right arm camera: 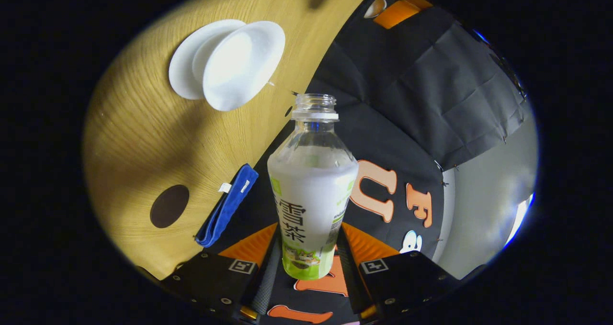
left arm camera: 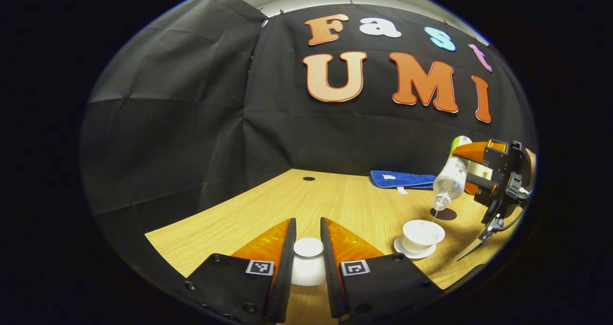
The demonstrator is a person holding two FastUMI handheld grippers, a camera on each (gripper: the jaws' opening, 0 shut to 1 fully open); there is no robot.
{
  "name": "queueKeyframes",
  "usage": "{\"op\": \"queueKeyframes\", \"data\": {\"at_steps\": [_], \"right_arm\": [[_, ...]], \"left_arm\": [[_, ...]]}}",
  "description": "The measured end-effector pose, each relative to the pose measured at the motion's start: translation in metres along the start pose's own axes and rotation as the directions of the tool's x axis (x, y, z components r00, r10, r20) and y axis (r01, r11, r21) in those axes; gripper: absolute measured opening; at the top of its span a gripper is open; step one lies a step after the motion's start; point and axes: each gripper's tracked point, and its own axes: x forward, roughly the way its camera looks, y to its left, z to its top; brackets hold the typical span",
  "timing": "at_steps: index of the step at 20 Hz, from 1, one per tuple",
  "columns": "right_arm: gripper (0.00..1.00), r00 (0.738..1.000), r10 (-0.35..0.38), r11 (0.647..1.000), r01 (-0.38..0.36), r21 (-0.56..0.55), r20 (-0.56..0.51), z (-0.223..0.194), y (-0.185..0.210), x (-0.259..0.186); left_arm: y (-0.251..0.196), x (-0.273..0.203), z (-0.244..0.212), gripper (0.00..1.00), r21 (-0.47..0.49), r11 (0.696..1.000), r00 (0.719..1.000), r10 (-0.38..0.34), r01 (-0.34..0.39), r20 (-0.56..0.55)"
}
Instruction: Open the teacup lid with one hand, grasp the water bottle and pour water into the teacup with the other hand; after pouring, place the water bottle on the coaster and then close the teacup lid.
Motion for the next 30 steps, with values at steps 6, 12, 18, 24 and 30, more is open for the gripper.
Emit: {"op": "queueKeyframes", "data": {"at_steps": [6,12,18,24,30], "right_arm": [[0.65,0.975,0.212,0.883,-0.218,0.416,0.060,0.014,0.053,-0.010],[0.65,0.969,0.236,0.546,-0.198,0.814,0.078,0.006,0.054,-0.011],[0.65,0.973,0.226,0.127,0.010,0.992,-0.039,-0.099,0.039,0.012],[0.65,0.978,0.191,-0.222,0.129,0.967,-0.087,-0.147,0.031,0.013],[0.65,0.969,0.245,-0.362,0.131,0.923,-0.042,-0.122,0.061,0.029]], "left_arm": [[-0.010,0.002,0.000,0.36,0.013,1.000,1.000,-0.013,0.014,-0.005],[-0.014,0.003,-0.002,0.37,0.028,1.000,1.000,-0.012,0.013,-0.015],[-0.018,0.002,0.004,0.37,0.043,0.999,1.000,-0.015,0.015,-0.008],[-0.034,0.002,0.009,0.36,0.037,0.998,0.999,-0.047,0.048,-0.004],[-0.046,-0.002,0.014,0.36,0.055,0.996,0.998,-0.066,0.066,0.010]]}}
